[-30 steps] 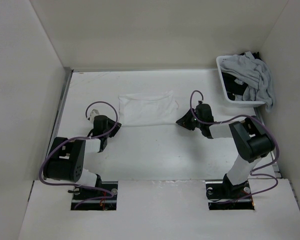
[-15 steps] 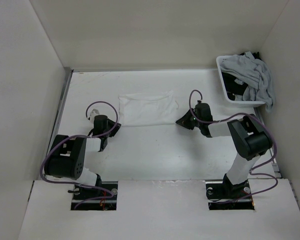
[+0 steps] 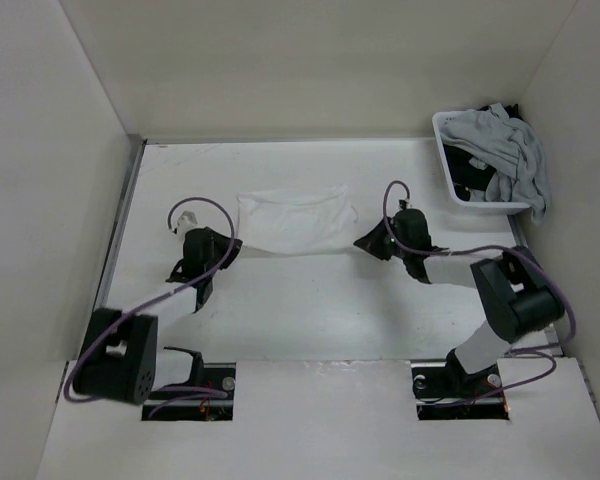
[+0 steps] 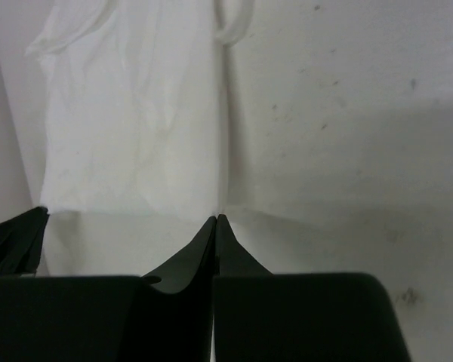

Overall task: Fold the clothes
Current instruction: Fold the tank top

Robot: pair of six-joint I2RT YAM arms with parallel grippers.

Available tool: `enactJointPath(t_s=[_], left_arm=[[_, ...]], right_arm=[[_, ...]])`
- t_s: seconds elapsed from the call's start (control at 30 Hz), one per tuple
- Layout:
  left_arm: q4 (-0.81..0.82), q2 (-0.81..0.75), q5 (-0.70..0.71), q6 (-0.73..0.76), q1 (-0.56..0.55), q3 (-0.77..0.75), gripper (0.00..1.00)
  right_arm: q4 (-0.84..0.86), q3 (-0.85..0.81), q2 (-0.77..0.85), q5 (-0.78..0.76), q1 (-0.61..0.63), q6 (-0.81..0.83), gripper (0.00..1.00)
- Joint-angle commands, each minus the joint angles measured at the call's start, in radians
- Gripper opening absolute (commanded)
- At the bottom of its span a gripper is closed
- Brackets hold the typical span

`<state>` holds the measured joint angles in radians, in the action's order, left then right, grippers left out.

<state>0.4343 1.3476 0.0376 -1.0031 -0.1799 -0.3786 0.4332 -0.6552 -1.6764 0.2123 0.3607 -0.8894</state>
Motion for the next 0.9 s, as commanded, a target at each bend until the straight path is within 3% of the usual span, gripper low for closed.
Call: enactJointPath(t_s=[0.0,0.23,0.4,0.5,0.6,0.77,0.87], left_arm=[[-0.102,-0.245,0.039,0.041,-0.031,0.001,0.00],[-0.615,-0.841,0.151,0.122,-0.109,-0.149,0.00],[-0.842,-1.021,0.226,0.153,-0.180,-0.327,0.00],[-0.873,-1.036,0.235,0.147,-0.207,-0.358,0.00],[-0.856,-1.009,0.228,0.127,-0.217,-0.320,0.00],[-0.761,-0.897,0.222,0.126,-0.208,-0.221,0.00],[-0.616,-0.718,0.182,0.135,-0.172,-0.174,0.00]], right_arm=[[0.004,0.038,0.205,-0.046,0.036,0.036,0.00],[-0.443,0.057,0.783,-0.272,0.221,0.138,0.00],[-0.792,-0.092,1.059,-0.496,0.431,0.145,0.00],[-0.889,-0.171,1.090,-0.612,0.566,0.135,0.01],[-0.886,-0.187,1.039,-0.643,0.614,0.145,0.01],[-0.723,-0.101,0.897,-0.477,0.441,0.168,0.01],[-0.561,-0.061,0.743,-0.305,0.279,0.171,0.01]])
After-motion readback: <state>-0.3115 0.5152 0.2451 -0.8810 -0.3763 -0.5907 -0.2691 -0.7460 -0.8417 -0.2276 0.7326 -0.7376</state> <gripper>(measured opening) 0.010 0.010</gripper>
